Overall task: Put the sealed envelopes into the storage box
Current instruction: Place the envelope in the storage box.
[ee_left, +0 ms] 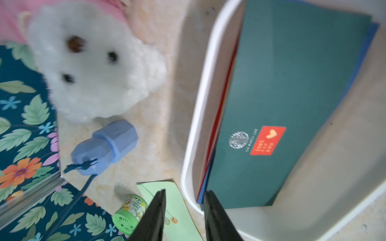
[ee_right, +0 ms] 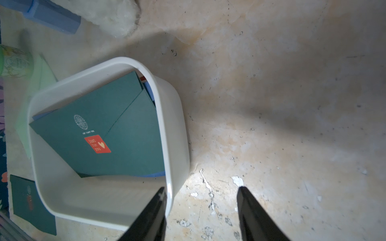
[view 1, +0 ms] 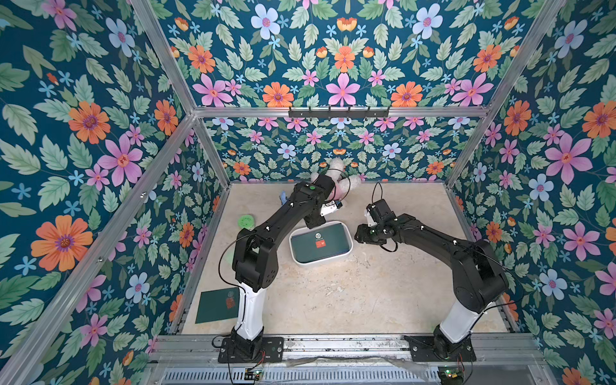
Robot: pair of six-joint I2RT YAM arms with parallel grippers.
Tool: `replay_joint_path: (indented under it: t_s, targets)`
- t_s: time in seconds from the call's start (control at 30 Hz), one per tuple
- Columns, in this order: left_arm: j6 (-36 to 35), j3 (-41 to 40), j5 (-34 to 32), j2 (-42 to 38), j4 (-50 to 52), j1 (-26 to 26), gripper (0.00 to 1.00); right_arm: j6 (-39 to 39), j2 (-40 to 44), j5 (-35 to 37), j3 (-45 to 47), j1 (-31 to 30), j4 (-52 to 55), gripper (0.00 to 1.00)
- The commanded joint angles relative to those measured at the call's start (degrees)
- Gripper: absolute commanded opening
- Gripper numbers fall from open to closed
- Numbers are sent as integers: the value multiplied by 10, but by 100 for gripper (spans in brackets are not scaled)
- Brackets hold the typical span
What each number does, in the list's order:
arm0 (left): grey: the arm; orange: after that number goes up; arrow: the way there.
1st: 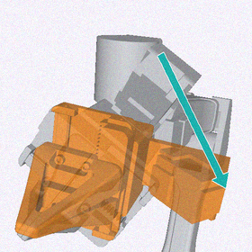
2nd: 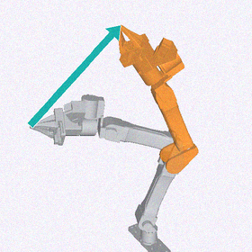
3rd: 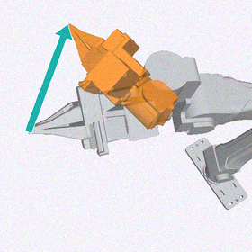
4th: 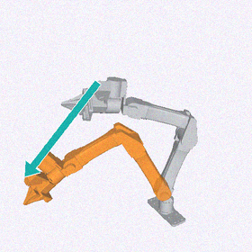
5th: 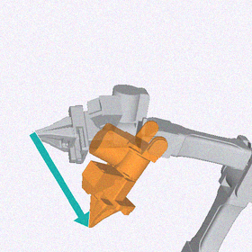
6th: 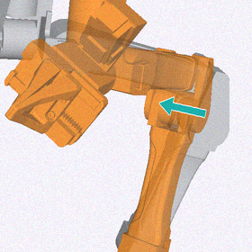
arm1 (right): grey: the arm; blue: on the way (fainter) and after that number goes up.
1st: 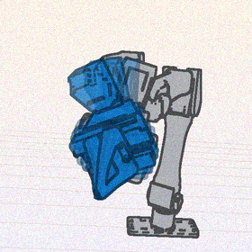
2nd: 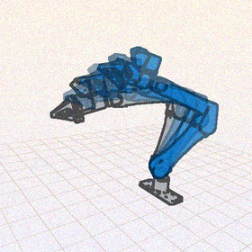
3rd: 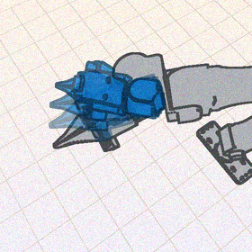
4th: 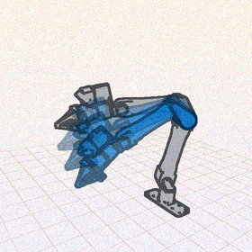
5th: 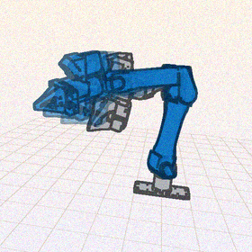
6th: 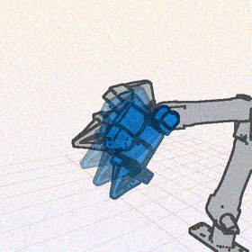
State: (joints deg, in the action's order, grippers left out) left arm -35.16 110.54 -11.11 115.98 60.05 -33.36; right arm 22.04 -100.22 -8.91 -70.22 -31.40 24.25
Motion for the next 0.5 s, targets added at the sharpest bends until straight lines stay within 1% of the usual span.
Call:
replay_joint_path:
  t_s: [0.0, 0.13, 0.2, 0.3, 0.37, 0.47]
  targets:
    - [97, 4, -18, -17, -35, 1, 43, 2, -5, 0, 3, -2, -13, 56]
    - [176, -40, 20, -65, -65, 2, 45, 6, -6, -9, 0, -5, -27, 56]
    - [222, -76, 15, -97, -90, 3, 47, 7, -9, -12, -5, -8, -33, 56]
    - [298, -126, -9, -138, -111, 8, 50, 6, -18, -15, -17, -14, -36, 56]
    - [341, -162, -8, -163, -112, 14, 51, 5, -28, -20, -24, -18, -39, 55]
    - [397, -233, -4, -206, -154, 32, 51, 5, -43, -23, -34, -23, -44, 53]
